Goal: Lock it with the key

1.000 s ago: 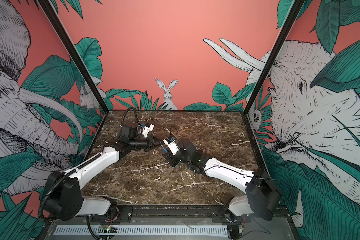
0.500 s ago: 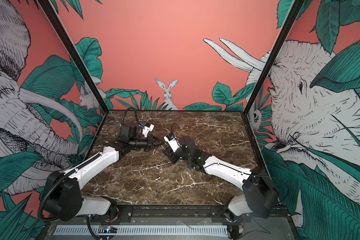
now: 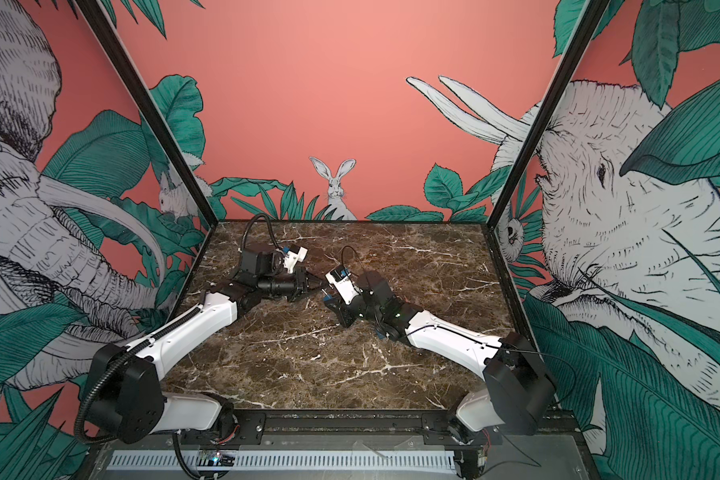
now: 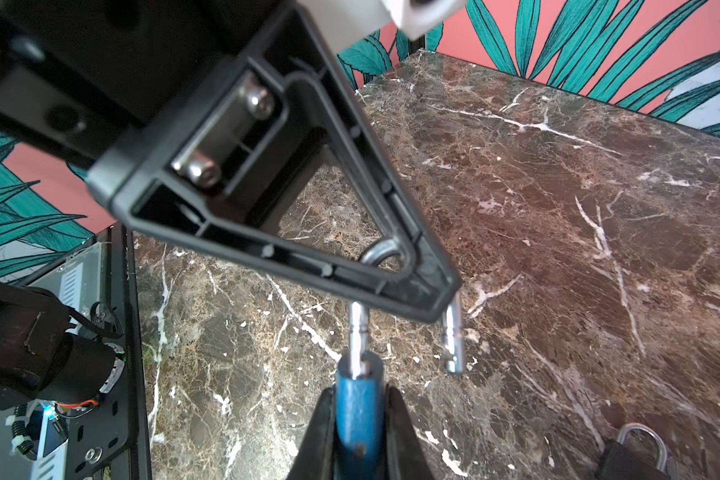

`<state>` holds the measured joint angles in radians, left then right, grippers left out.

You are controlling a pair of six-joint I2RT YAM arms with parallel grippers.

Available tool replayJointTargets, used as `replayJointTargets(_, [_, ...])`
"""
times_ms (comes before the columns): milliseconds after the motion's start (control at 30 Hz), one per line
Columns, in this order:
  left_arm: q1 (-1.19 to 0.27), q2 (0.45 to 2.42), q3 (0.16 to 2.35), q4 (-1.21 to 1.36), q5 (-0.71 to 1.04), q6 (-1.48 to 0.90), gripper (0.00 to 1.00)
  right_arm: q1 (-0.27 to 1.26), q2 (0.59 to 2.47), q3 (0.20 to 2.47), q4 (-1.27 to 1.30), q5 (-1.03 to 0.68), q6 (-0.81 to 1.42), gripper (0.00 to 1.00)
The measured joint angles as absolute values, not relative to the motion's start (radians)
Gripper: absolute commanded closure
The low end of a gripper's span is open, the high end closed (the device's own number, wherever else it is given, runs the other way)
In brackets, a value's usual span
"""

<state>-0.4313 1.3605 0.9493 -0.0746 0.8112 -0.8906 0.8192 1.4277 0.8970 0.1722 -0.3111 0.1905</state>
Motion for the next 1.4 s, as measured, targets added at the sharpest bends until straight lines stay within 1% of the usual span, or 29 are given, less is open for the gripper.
replayJointTargets(67, [-0.432,1.361,0.949,-0.075,0.809,-0.890,1.00,0.819,1.428,0.902,0.161,-0.311,0.191,1.00])
replayJointTargets(100, [-0.432,1.360,0.950,-0.076,0.807,-0.888,0.96,0.819,1.428,0.907,0.151,-0.312,0.191,1.00])
replayJointTargets(133, [-0.431,1.359,0.952,-0.081,0.804,-0.883,0.89,0.818,1.428,0.915,0.137,-0.316,0.190,1.00])
replayJointTargets(167, [-0.431,1.359,0.962,-0.098,0.801,-0.869,0.79,0.817,1.428,0.923,0.121,-0.323,0.189,1.00])
replayJointTargets(200, [-0.429,1.359,0.978,-0.123,0.788,-0.850,0.73,0.815,1.428,0.938,0.097,-0.330,0.187,1.00])
replayJointTargets(300, [-0.428,1.348,1.046,-0.218,0.728,-0.758,0.68,0.809,1.428,0.987,0.012,-0.366,0.186,1.00])
replayJointTargets(333, [-0.426,1.339,1.068,-0.247,0.706,-0.727,0.67,0.809,1.426,1.000,-0.015,-0.383,0.185,1.00])
replayJointTargets(433, [-0.424,1.301,1.122,-0.309,0.643,-0.623,0.70,0.805,1.416,1.024,-0.099,-0.425,0.178,1.00])
replayJointTargets(533, [-0.422,1.277,1.142,-0.336,0.635,-0.543,0.73,0.804,1.399,1.032,-0.175,-0.455,0.171,1.00])
replayJointTargets(667, [-0.422,1.279,1.126,-0.332,0.697,-0.497,0.75,0.804,1.384,1.041,-0.241,-0.482,0.168,1.00])
replayJointTargets(900, [-0.422,1.306,1.093,-0.338,0.820,-0.469,0.74,0.794,1.381,1.058,-0.267,-0.529,0.177,1.00])
replayJointTargets(1400, [-0.422,1.307,1.048,-0.362,0.902,-0.444,0.75,0.723,1.363,1.061,-0.247,-0.610,0.222,1.00])
